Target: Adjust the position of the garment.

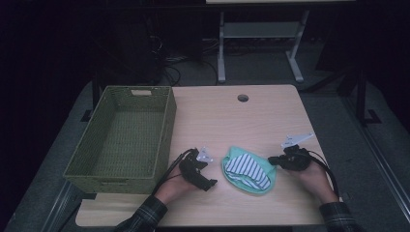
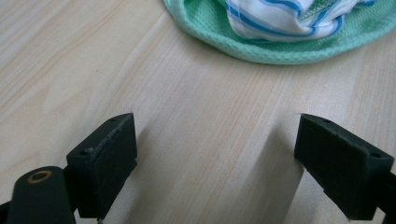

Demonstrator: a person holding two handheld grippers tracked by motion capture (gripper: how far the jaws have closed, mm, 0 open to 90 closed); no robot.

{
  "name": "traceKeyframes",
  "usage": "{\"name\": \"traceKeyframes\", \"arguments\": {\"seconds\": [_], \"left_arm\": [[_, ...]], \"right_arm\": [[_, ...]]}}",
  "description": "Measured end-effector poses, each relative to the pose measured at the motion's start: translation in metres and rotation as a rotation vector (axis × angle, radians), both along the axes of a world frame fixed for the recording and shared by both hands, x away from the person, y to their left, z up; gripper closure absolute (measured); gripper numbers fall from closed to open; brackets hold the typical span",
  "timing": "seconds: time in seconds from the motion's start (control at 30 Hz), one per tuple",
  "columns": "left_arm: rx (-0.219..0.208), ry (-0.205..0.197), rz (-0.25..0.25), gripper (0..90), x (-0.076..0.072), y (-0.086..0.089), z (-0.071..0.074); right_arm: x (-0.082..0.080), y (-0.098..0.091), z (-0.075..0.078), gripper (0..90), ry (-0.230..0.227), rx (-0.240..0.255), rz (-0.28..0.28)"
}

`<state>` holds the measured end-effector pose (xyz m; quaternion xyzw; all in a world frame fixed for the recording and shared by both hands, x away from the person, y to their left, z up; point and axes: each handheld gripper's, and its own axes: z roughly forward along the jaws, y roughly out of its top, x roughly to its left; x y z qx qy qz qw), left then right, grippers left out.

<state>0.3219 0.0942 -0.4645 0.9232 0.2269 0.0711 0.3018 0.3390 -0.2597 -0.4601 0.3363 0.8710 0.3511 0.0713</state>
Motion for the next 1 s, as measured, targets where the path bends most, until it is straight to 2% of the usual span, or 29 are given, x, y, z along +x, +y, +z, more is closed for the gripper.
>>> {"name": "traceKeyframes", "arguments": {"seconds": [0.23, 0.27, 0.67, 0.8, 0.93, 0.97, 1.0], "left_arm": [[0.009, 0.003, 0.003, 12.4, 0.001, 0.001, 0.001], [0.009, 0.003, 0.003, 12.4, 0.001, 0.001, 0.001], [0.010, 0.001, 0.005, 12.3, 0.001, 0.001, 0.001], [0.008, 0.001, 0.006, 12.3, 0.001, 0.002, 0.000], [0.007, 0.001, 0.005, 12.3, 0.001, 0.002, 0.000], [0.007, 0.001, 0.005, 12.3, 0.001, 0.002, 0.000], [0.008, 0.001, 0.005, 12.3, 0.001, 0.002, 0.000]], "right_arm": [[-0.021, 0.003, 0.001, 90.0, 0.008, 0.013, 0.036], [-0.024, 0.004, 0.001, 90.0, 0.021, 0.011, 0.034], [-0.054, 0.017, -0.001, 90.0, 0.020, 0.027, 0.097], [-0.055, 0.014, 0.002, 90.0, 0.002, 0.042, 0.072], [-0.051, 0.005, 0.006, 90.0, -0.030, 0.050, 0.013], [-0.051, 0.005, 0.006, 90.0, -0.030, 0.050, 0.013], [-0.048, -0.001, 0.007, 90.0, -0.050, 0.047, -0.032]]}}
